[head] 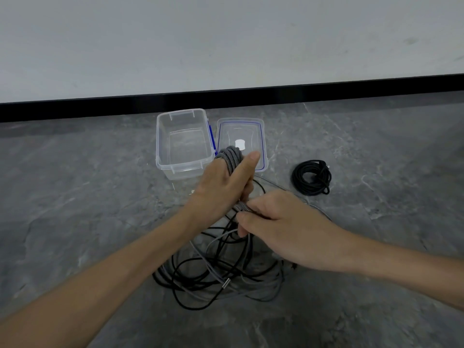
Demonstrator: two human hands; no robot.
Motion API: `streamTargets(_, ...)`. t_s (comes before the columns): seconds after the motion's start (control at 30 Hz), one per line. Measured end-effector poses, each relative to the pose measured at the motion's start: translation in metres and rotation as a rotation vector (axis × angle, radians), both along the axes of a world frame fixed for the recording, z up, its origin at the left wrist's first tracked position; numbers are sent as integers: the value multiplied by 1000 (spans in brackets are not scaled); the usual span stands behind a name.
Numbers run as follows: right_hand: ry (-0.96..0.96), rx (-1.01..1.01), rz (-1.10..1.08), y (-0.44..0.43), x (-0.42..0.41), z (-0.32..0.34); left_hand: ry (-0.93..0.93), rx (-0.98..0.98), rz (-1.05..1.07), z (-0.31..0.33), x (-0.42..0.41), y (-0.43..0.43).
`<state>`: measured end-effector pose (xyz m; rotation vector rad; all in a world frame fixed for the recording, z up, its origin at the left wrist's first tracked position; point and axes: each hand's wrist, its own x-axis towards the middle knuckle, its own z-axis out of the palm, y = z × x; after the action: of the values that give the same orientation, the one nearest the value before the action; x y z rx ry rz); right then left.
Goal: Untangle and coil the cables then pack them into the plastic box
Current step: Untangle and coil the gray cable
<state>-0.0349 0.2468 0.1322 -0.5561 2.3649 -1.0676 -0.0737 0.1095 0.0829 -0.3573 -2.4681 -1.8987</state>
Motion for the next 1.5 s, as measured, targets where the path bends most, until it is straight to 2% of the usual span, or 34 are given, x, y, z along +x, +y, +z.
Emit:
streamTargets(0.1, 60, 49, 51, 2, -4, 0, -16, -75, -48, -1, 2, 1)
streamTargets(0.2, 141, 79, 90, 9, -12, 11, -47, -71, -113, 1, 8, 1)
streamTargets(0.37, 148, 2, 152, 21, -34, 16, -270, -49, -236, 3, 16, 3)
streamTargets(0.43, 129, -64, 167, 27, -45, 18, -351, 35, -302, 9, 19, 8)
streamTargets(0.53, 72, -186, 253, 37, -61, 24, -462, 266, -403, 27, 31, 19)
streamTargets(0.67, -28, -239, 366, 45, -83, 19, -613, 535, -478, 29, 35, 22)
streamTargets(0.73, -79, -326, 339, 51, -92, 11, -666, 630, -506, 25, 33, 19)
streamTargets(0.83, -270, -552, 279, 54, -96, -2, -735, 772, -508, 24, 31, 15)
streamTargets(0.97, -414, -684, 217, 52, -95, -19, -732, 867, -503, 27, 24, 14)
streamTargets(1.13, -431, -759, 1, 48, -86, -41, -663, 1044, -560, 39, 12, 6)
streamTargets(1.2, -425, -730, -54, 43, -76, -52, -638, 1152, -586, 44, 5, 0)
streamTargets(1.37, -335, -626, -216, 12, -41, -72, -500, 1178, -394, 48, -3, -1)
streamTargets(1.5, -186, -507, -162, -2, -17, -86, -398, 1151, -129, 54, -9, 0)
